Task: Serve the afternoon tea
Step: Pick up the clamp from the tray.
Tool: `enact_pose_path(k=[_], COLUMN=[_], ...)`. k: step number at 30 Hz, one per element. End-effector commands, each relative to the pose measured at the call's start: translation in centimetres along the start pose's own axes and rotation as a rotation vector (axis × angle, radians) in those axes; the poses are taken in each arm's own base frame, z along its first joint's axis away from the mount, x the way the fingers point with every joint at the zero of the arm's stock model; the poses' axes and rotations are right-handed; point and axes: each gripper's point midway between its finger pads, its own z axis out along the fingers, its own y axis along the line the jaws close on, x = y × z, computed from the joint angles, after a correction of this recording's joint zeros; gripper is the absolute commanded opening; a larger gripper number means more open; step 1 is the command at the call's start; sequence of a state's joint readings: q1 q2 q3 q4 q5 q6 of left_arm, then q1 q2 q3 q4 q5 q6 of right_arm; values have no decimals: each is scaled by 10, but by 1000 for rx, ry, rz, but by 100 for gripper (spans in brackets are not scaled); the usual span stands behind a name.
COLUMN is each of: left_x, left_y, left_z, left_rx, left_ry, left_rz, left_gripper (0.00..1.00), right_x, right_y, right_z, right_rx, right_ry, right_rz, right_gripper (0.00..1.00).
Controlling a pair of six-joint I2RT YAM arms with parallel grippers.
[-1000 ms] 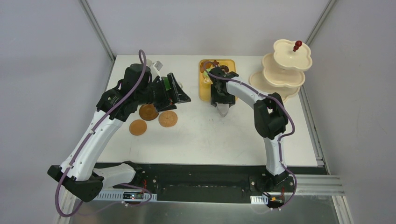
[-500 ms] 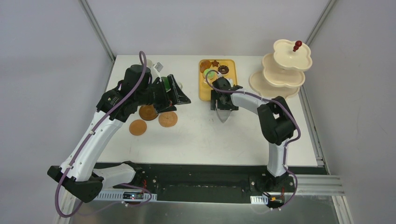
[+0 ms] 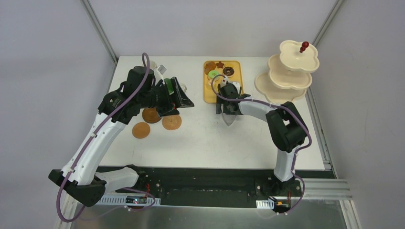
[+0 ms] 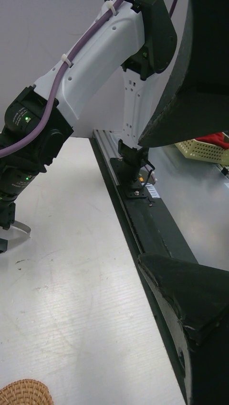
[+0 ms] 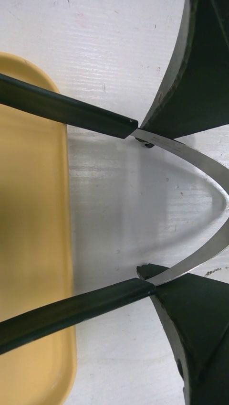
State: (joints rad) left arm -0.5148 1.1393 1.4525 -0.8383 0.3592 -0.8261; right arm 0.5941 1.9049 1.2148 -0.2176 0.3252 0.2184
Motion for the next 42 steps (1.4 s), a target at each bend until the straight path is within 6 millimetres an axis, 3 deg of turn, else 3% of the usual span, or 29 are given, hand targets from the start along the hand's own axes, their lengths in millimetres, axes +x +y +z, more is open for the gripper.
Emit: enact_pose_path(k=[1,6,9,12,16,20,24,29,35,42], left_x=[-4,-6,-7,-9,-11,-15,-20,-32,-46,-43], left_y=[-9,-9,-9,-8,-10,-12,-16,-11,-16,-10], left_z=[-8,-11,-11,-8,0,13,41,94,147,182], left_rx=[26,25,22,20,35,60,137,187,108,48], left_ry=[-11,-19,-24,-26,-20,-20,-11,-13,-13,-14], left_rz=[9,14,18,13,1,-35,-145,-273,-210,-222], left_gripper=[84,84,84,84,84,84,84,82,82,83], right_x=[1,-22,-34,-43,-38,-38,-44,-37,-25,-22], right_y=[4,7,24,25,26,37,41,46,44,46], right_z=[0,-22,-39,-48,-56,-82,-118,-150,-170,-195], right_rx=[-12,-33,-122,-129,-199,-389,-566,-735,-778,-844], right_ry=[-5,-45,-45,-29,52,70,52,97,135,123], right_rz=[11,28,8,4,14,32,33,30,5,5], right_gripper=[99,99,100,100,100,100,100,99,99,99])
